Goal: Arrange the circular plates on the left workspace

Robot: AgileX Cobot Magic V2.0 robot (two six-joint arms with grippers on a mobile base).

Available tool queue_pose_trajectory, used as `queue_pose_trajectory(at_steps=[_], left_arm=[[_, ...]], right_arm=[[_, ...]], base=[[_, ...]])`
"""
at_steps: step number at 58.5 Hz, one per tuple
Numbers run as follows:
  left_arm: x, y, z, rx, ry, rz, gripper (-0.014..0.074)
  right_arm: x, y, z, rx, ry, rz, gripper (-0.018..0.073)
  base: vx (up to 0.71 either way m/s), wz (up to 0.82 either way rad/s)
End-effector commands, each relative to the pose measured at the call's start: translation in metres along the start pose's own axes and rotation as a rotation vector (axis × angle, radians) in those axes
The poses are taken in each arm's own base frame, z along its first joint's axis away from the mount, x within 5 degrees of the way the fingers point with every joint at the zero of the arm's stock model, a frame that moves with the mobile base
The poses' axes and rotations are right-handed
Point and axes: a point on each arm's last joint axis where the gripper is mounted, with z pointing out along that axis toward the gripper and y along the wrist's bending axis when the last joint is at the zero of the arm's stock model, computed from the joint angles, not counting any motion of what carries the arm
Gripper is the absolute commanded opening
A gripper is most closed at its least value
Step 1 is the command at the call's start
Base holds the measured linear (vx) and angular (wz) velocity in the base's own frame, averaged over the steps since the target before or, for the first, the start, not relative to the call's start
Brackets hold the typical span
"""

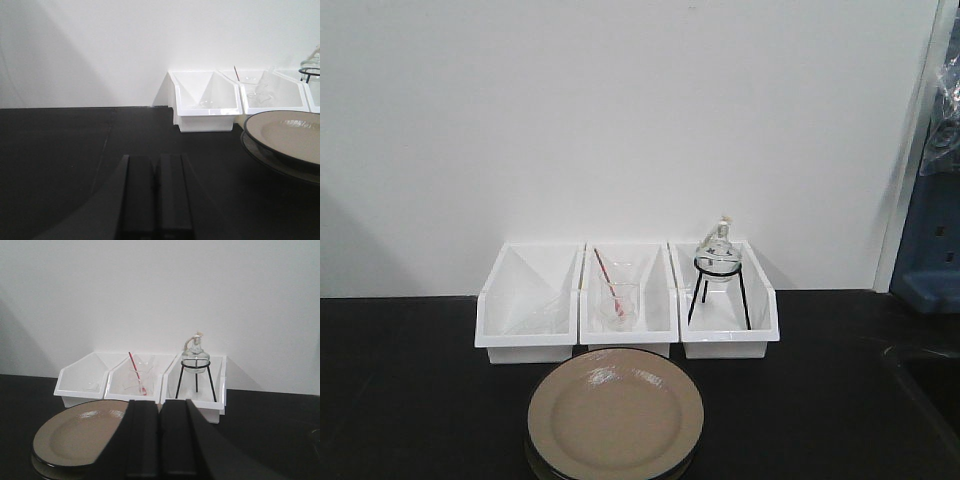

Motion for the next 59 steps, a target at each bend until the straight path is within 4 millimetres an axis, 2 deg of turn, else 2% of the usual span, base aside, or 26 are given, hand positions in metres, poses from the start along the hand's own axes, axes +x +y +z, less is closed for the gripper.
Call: queue_pose_trajectory(at_steps=[1, 25, 59], left_arm=[[-0.0049, 0.0009, -0.0010, -0.009, -0.092, -0.001, 0.0000], [-0.0038, -0.0037, -0.0010, 0.071, -0.081, 0.038, 0.0000], [-0.0038, -0.0038, -0.0011, 0.074, -0.081, 0.037, 0.0000]], right_arm=[[-0.0095, -0.0005, 0.0001, 0.010, -0.026, 0.005, -0.0001], [-0.0095, -0.0004, 0.0001, 0.009, -0.026, 0.005, -0.0001], [-0.0095, -0.0004, 0.0001, 0.009, -0.026, 0.005, 0.0000]], base=[[0.00, 0.00], [0.00, 0.00], [0.00, 0.00]])
